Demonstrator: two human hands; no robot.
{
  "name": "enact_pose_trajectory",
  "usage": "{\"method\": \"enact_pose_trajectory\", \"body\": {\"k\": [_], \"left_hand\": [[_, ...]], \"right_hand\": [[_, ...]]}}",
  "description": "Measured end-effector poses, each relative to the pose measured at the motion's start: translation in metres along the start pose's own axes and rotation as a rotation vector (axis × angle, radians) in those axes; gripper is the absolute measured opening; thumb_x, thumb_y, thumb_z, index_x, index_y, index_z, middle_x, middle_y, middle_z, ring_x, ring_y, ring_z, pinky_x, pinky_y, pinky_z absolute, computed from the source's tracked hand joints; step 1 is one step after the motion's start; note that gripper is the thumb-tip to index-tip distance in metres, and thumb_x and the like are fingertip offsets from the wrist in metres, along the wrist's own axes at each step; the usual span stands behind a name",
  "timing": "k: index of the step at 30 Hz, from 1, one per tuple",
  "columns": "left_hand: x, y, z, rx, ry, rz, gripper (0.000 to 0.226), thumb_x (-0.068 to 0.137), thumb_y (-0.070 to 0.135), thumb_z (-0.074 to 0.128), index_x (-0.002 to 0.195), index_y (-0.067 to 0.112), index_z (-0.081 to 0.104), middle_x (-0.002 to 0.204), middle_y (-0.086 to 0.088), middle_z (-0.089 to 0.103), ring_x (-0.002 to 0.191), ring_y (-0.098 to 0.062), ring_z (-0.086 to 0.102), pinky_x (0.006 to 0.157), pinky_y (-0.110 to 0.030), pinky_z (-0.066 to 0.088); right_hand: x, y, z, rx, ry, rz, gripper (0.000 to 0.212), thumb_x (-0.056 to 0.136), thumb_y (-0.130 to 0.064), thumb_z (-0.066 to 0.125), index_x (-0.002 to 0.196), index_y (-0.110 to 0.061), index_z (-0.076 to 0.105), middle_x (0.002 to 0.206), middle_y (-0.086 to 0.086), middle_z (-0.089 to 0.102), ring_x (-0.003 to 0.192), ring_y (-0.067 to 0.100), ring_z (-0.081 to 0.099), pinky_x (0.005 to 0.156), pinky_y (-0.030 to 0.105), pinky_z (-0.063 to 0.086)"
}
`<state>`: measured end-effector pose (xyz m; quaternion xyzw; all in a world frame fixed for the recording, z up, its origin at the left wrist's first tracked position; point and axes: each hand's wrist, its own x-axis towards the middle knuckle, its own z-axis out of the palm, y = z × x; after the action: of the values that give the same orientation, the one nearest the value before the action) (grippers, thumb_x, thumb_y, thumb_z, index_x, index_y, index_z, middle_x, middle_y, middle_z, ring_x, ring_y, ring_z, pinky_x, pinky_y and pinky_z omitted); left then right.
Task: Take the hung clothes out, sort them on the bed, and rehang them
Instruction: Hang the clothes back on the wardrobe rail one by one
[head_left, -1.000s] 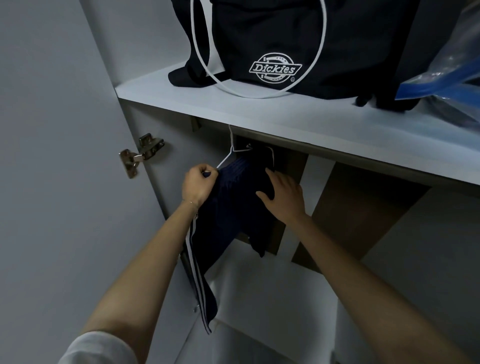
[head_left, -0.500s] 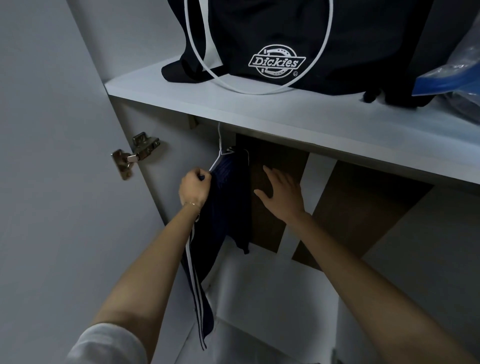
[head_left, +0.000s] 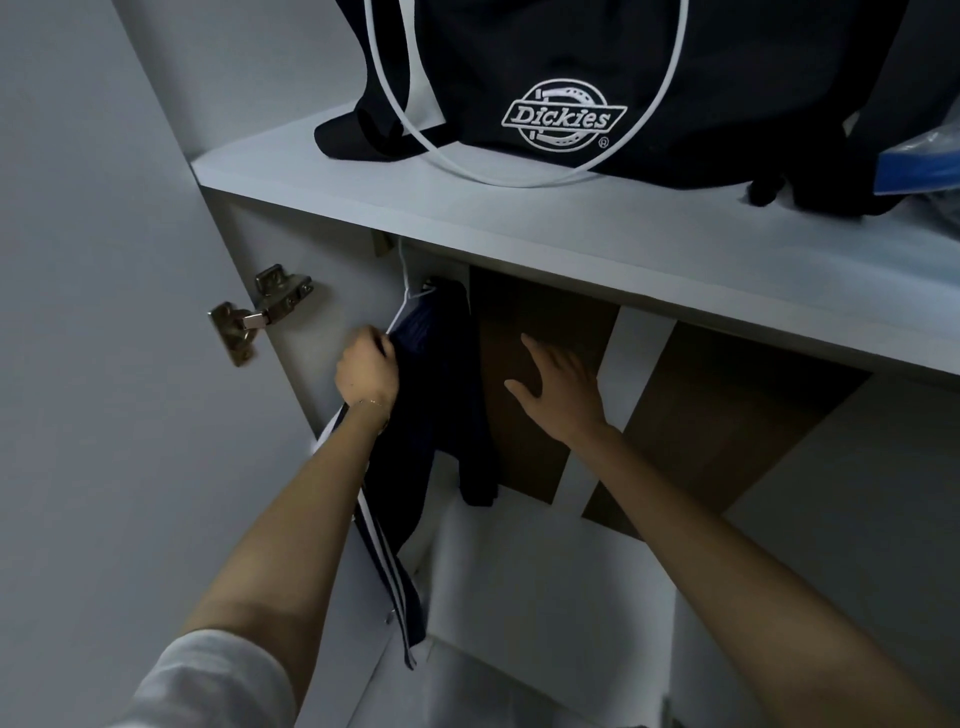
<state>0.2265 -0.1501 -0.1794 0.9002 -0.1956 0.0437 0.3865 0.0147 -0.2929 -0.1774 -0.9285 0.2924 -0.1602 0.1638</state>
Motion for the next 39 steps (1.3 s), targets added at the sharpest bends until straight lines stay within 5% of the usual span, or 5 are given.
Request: {"method": "enact_pose_trajectory", "body": {"k": [14, 18, 25, 33, 39], "left_hand": [[-0.003, -0.004, -0.004, 0.09, 0.098, 0.17, 0.017, 0.102, 0.01, 0.043, 0.105, -0.001, 0.056, 0.111, -0.021, 0.055, 0.095, -0.041, 0.054, 0.068, -0.043, 0.037], [-0.016, -0.011, -0.017, 0.163, 0.105, 0.329, 0.032, 0.095, 0.016, 0.057, 0.124, 0.005, 0.059, 0.118, -0.018, 0.06, 0.102, -0.039, 0.057, 0.083, -0.047, 0.047], [-0.078, -0.046, -0.049, 0.23, 0.058, 0.448, 0.048, 0.092, 0.03, 0.056, 0.137, 0.011, 0.054, 0.13, -0.013, 0.059, 0.115, -0.034, 0.056, 0.095, -0.044, 0.044], [-0.148, -0.089, -0.093, 0.286, 0.113, 0.347, 0.054, 0.094, 0.045, 0.043, 0.137, 0.016, 0.056, 0.139, -0.008, 0.057, 0.129, -0.03, 0.05, 0.1, -0.043, 0.041], [-0.207, -0.141, -0.137, 0.342, 0.157, 0.274, 0.054, 0.094, 0.047, 0.042, 0.135, 0.016, 0.058, 0.136, -0.006, 0.059, 0.133, -0.031, 0.047, 0.108, -0.048, 0.036]], "right_hand": [[0.002, -0.009, 0.007, 0.023, -0.073, -0.052, 0.068, 0.097, -0.054, 0.045, 0.155, -0.029, 0.02, 0.155, 0.005, 0.035, 0.141, 0.029, 0.031, 0.112, 0.048, 0.032], [-0.001, -0.023, 0.014, 0.015, -0.108, -0.091, 0.067, 0.097, -0.053, 0.046, 0.155, -0.029, 0.02, 0.154, 0.004, 0.036, 0.141, 0.026, 0.031, 0.112, 0.046, 0.032], [-0.012, -0.051, 0.039, -0.101, -0.125, -0.248, 0.065, 0.097, -0.05, 0.048, 0.153, -0.024, 0.027, 0.148, 0.005, 0.043, 0.136, 0.027, 0.037, 0.112, 0.042, 0.031], [-0.055, -0.12, 0.069, -0.04, -0.115, -0.243, 0.062, 0.095, -0.049, 0.051, 0.148, -0.02, 0.038, 0.147, 0.008, 0.046, 0.133, 0.031, 0.041, 0.108, 0.047, 0.035], [-0.112, -0.163, 0.097, -0.099, -0.214, -0.293, 0.067, 0.094, -0.05, 0.051, 0.152, -0.022, 0.03, 0.155, 0.011, 0.033, 0.142, 0.033, 0.027, 0.114, 0.051, 0.025]]}}
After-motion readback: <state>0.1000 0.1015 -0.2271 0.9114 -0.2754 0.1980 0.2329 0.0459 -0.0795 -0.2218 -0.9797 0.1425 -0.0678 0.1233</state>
